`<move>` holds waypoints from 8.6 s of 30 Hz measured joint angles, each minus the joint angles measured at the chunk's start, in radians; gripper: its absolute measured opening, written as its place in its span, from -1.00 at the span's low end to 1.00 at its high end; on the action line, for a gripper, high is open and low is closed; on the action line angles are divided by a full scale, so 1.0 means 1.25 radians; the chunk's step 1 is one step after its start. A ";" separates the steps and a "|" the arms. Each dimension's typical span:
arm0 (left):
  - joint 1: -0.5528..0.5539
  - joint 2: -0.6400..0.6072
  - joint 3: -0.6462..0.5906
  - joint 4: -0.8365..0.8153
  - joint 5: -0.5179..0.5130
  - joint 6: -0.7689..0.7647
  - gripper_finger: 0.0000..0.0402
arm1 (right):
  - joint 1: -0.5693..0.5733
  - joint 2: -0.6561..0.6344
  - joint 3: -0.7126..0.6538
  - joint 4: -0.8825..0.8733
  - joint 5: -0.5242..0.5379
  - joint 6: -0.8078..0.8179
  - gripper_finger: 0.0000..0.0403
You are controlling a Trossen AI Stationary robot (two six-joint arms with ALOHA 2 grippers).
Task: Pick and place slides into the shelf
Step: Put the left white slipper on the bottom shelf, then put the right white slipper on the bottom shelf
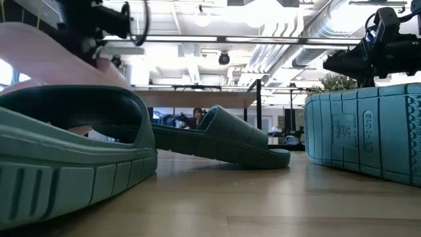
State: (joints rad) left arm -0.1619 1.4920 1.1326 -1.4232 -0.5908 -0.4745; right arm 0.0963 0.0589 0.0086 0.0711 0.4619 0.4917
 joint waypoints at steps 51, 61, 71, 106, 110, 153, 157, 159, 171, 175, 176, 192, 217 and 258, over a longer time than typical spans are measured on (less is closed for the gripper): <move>0.184 0.002 -0.297 0.335 -0.108 0.133 -0.69 | 0.000 0.000 0.000 0.000 0.000 -0.002 -1.00; 0.182 0.002 -0.279 0.280 -0.084 0.146 -0.38 | 0.000 0.000 0.000 0.000 0.002 -0.002 -1.00; 0.147 -0.004 -0.154 0.076 0.010 0.174 -0.26 | 0.000 0.000 0.000 0.000 0.005 -0.002 -1.00; -0.185 -0.209 -0.429 0.428 0.388 -0.124 -0.98 | 0.000 0.000 0.000 0.000 -0.013 0.005 -1.00; -0.185 -0.209 -0.446 0.476 0.349 -0.122 -0.96 | 0.000 0.000 0.000 0.000 -0.013 0.005 -1.00; -0.012 -0.144 -0.521 0.622 0.050 -0.070 -1.00 | 0.000 -0.001 0.000 0.000 -0.012 0.026 -1.00; 0.031 -0.143 -0.522 0.648 0.035 -0.024 -1.00 | 0.000 -0.001 0.000 0.000 -0.012 0.026 -1.00; 0.053 -0.143 -0.522 0.662 0.033 -0.004 -1.00 | 0.000 -0.001 0.000 0.000 -0.012 0.026 -1.00; 0.190 -0.143 -0.522 0.701 0.035 0.124 -1.00 | 0.000 -0.001 0.000 0.000 -0.011 0.026 -1.00; 0.216 -0.143 -0.522 0.702 0.042 0.131 -1.00 | 0.000 -0.001 0.000 0.000 0.000 0.026 -1.00; 0.220 -0.143 -0.522 0.703 0.048 0.131 -1.00 | 0.000 -0.001 0.000 0.000 0.001 0.026 -1.00; 0.115 -0.220 -0.502 0.717 0.170 0.146 -0.99 | 0.000 -0.001 0.000 0.000 0.001 0.021 -1.00; -0.249 -0.421 -0.208 0.714 0.341 0.134 -0.43 | 0.000 0.000 0.000 0.000 0.012 0.020 -1.00; -0.515 0.332 0.166 0.050 0.038 -0.368 -0.37 | 0.000 0.006 0.000 0.000 0.029 0.021 -1.00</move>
State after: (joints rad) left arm -0.8051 1.9066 1.3399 -1.3607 -0.5430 -0.9340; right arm 0.0959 0.0662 0.0090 0.0711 0.4984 0.5186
